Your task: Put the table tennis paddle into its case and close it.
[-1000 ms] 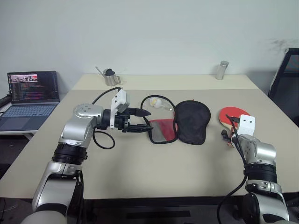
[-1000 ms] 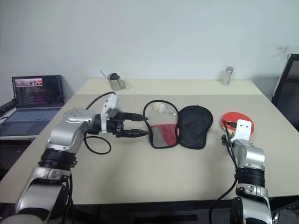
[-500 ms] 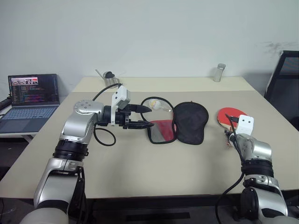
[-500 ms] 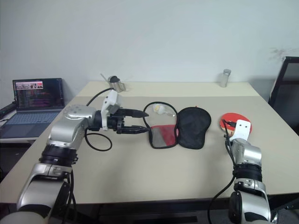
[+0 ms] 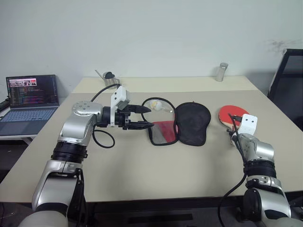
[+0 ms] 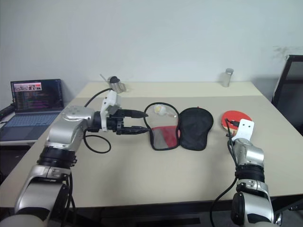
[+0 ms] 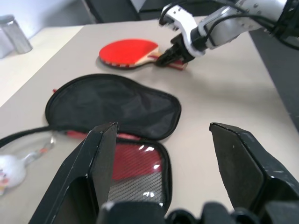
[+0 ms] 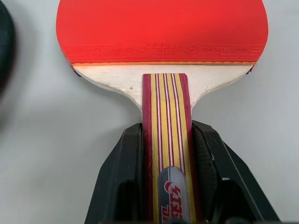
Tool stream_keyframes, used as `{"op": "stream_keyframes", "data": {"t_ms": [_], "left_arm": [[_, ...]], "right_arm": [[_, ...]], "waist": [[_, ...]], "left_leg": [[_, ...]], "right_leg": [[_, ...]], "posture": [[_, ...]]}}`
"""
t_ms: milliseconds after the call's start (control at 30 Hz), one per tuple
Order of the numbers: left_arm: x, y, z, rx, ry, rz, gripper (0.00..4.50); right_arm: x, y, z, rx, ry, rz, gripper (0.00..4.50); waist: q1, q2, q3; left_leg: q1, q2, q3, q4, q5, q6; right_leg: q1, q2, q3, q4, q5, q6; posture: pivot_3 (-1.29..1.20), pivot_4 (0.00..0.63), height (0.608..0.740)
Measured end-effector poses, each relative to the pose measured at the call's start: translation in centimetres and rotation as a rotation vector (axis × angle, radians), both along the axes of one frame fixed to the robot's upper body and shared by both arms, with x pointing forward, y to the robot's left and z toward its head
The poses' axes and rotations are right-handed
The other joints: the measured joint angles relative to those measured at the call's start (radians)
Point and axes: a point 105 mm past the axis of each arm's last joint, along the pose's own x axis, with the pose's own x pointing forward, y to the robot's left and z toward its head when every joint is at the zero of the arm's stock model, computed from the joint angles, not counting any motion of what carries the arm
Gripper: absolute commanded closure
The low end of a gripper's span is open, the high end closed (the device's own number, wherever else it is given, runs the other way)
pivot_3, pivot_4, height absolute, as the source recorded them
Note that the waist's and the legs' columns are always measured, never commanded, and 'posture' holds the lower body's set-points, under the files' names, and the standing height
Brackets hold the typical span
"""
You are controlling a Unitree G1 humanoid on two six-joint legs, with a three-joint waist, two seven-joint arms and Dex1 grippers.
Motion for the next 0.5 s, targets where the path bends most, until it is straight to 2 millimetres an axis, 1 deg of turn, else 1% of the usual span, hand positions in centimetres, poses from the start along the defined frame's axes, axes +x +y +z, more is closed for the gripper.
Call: {"op": "stream_keyframes", "data": {"t_ms": [100,167,233,300,367,400,467,500], "left_arm": [[0.1,0.9,-0.2,-0.009,0.0,0.041,1.07],[0.2,1.5,-0.5,-0.011,0.007,0.069,1.07],[0.1,2.5,-0.8,-0.012,0.016,0.107,1.07],[0.1,3.2,-1.1,-0.013,0.025,0.134,1.07],[0.0,3.7,-1.4,-0.018,0.033,0.158,1.07],[0.0,3.8,-1.4,-0.017,0.035,0.161,1.07],[-0.2,3.8,-1.3,-0.018,0.027,0.162,1.07],[-0.2,3.8,-1.2,-0.023,0.026,0.164,1.07]], "right_arm": [[0.0,1.1,2.4,-0.018,-0.058,0.052,3.37],[-0.1,1.8,3.6,-0.025,-0.082,0.076,3.37],[-0.4,3.2,4.7,-0.024,-0.104,0.118,3.37],[-0.6,4.9,5.1,-0.007,-0.103,0.165,3.37],[-0.9,7.3,5.0,0.012,-0.081,0.223,3.37],[-0.9,8.1,4.9,0.018,-0.073,0.239,3.37],[-1.0,10.7,5.1,0.036,-0.064,0.297,3.37],[-1.0,11.7,5.2,0.045,-0.065,0.318,3.37]], "waist": [[-0.001,0.0,0.0],[-0.001,0.0,0.0],[-0.002,0.0,0.0],[-0.003,0.0,0.0],[-0.003,0.0,0.0],[-0.002,0.0,0.0],[0.0,0.0,0.0],[0.0,0.0,0.0]], "left_leg": [[0.0,0.0,0.001,-0.007,0.0,0.0],[-0.001,0.0,0.001,-0.009,0.0,0.0],[-0.008,0.001,0.001,-0.009,0.0,0.0],[-0.015,0.001,0.001,-0.008,0.002,-0.003],[-0.015,0.001,0.001,-0.008,0.002,-0.003],[-0.015,0.001,0.001,-0.008,0.002,-0.003],[-0.015,0.0,0.001,-0.008,0.002,-0.003],[-0.015,0.0,0.001,-0.008,0.002,-0.003]], "right_leg": [[-0.003,0.0,0.001,-0.002,-0.001,-0.001],[-0.005,0.0,0.001,-0.002,-0.002,-0.001],[-0.014,0.0,0.001,0.001,-0.003,-0.001],[-0.02,0.0,0.0,0.002,-0.003,-0.001],[-0.02,0.0,0.0,0.001,-0.003,-0.001],[-0.02,0.0,0.0,0.001,-0.003,-0.001],[-0.02,-0.001,0.0,0.001,-0.003,-0.001],[-0.02,-0.001,0.0,0.001,-0.003,-0.001]], "posture": [[0.0,0.15,0.74],[0.0,0.15,0.74],[0.0,0.15,0.74],[0.0,0.15,0.74],[0.0,0.15,0.74],[0.0,0.15,0.74],[0.0,0.15,0.74],[0.0,0.15,0.74]]}}
